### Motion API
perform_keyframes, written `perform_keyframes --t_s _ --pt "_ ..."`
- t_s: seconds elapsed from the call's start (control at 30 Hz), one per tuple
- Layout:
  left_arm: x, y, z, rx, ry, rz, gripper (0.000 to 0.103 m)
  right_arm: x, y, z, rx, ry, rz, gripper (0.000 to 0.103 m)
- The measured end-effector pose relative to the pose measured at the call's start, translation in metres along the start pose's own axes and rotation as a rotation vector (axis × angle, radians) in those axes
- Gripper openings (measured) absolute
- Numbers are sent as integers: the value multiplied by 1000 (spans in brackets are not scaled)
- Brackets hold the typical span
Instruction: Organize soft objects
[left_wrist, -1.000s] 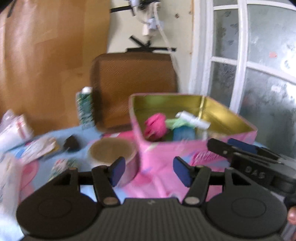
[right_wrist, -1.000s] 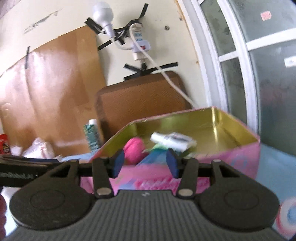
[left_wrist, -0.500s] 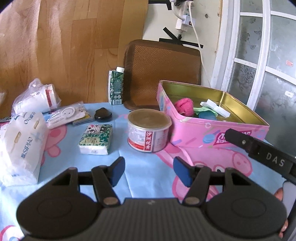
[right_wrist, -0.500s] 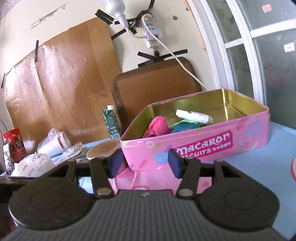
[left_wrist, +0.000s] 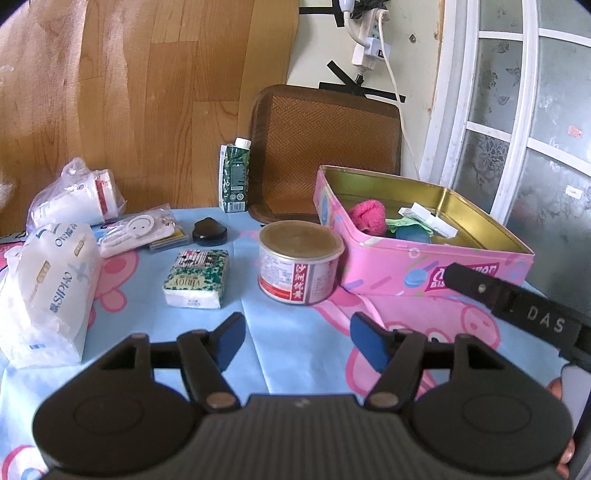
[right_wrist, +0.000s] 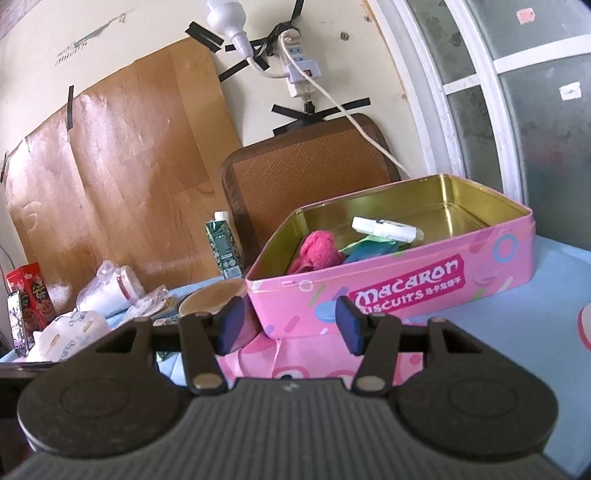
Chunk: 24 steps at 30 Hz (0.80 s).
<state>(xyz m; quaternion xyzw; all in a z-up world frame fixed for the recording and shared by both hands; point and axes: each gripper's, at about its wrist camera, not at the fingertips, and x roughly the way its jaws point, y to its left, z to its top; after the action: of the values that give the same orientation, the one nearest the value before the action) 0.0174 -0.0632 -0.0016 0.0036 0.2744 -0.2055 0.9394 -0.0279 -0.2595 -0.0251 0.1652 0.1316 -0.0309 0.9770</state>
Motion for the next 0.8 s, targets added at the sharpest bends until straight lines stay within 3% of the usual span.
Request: perform_keyframes --t_s 0.8 --pt "2 -1 0 10 10 6 67 2 0 -8 14 67 11 58"
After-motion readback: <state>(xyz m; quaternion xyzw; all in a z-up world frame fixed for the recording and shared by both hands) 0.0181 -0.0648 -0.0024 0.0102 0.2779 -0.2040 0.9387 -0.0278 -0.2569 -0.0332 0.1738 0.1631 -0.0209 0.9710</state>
